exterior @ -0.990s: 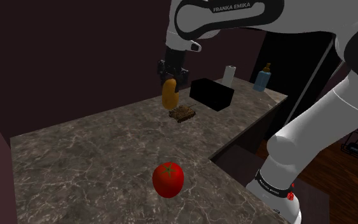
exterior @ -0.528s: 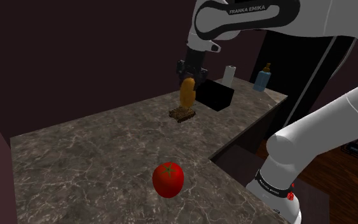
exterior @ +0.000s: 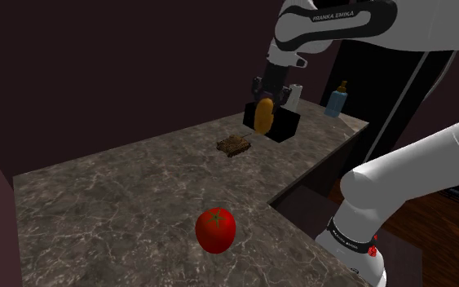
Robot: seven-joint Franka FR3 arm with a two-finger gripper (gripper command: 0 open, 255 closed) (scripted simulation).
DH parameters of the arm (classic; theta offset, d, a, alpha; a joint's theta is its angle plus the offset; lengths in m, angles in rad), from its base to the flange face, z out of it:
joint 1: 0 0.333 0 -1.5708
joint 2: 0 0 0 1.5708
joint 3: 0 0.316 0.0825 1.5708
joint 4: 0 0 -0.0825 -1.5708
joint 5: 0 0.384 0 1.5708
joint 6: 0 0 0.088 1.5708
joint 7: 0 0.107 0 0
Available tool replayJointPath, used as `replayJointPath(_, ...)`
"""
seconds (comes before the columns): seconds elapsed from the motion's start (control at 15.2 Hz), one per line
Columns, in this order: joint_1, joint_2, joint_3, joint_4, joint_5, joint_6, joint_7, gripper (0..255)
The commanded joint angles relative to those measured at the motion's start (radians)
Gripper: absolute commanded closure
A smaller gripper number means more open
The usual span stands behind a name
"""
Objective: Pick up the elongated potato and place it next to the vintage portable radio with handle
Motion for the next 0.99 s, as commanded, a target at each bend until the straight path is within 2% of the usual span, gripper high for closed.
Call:
replayJointPath(0.0, -0.017, -0.020, -0.044, -0.018, -0.014, -0.009, -0.055, 255)
replayJointPath(0.46, -0.080, -0.034, -0.184, -0.035, -0.075, -0.022, -0.227, 255)
replayJointPath(0.92, -0.144, 0.010, -0.320, 0.004, -0.134, -0.027, -0.396, 255)
